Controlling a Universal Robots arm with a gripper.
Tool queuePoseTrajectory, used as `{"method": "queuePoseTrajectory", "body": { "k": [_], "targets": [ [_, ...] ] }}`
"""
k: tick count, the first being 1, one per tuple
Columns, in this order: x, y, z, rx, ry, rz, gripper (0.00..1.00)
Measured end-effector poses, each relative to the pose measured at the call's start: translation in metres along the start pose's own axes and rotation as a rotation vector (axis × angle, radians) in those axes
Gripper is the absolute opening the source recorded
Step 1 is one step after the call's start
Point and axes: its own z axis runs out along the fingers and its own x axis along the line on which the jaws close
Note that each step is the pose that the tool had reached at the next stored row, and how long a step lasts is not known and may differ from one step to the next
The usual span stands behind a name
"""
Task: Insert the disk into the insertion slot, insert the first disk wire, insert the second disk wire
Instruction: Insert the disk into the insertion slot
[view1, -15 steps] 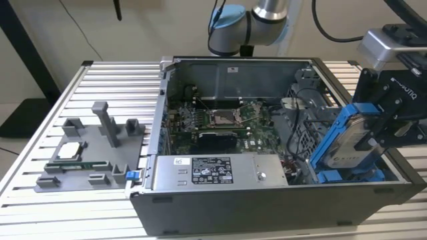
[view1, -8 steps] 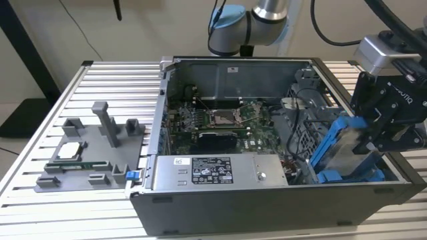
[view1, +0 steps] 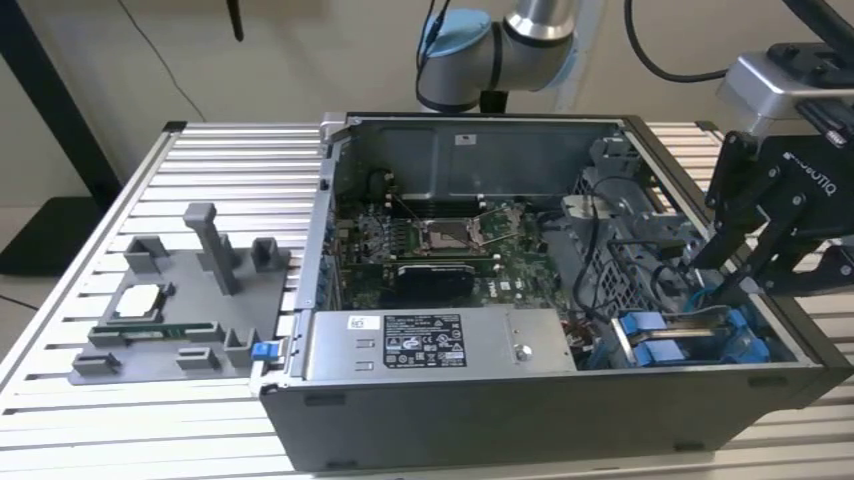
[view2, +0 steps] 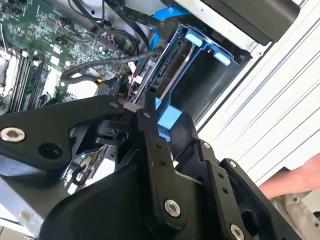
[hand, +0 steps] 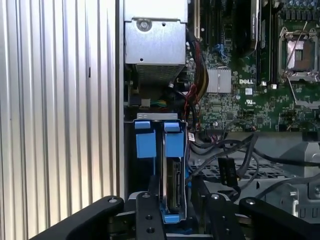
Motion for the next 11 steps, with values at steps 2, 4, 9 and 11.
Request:
{"method": "queuePoseTrajectory", "body": {
  "k": [2,4,9,11],
  "targets": [
    [-0.0011,0.0008,-0.003,0.0,-0.0002,0.0,1.0],
    [-0.0038,0.0025,-0.004,0.0,0.0,0.0,1.0],
    [-0.0157,0.0068,-0.0043,0.0,0.0,0.0,1.0],
    [-0.0209,0.0085,-0.004,0.0,0.0,0.0,1.0]
  ]
}}
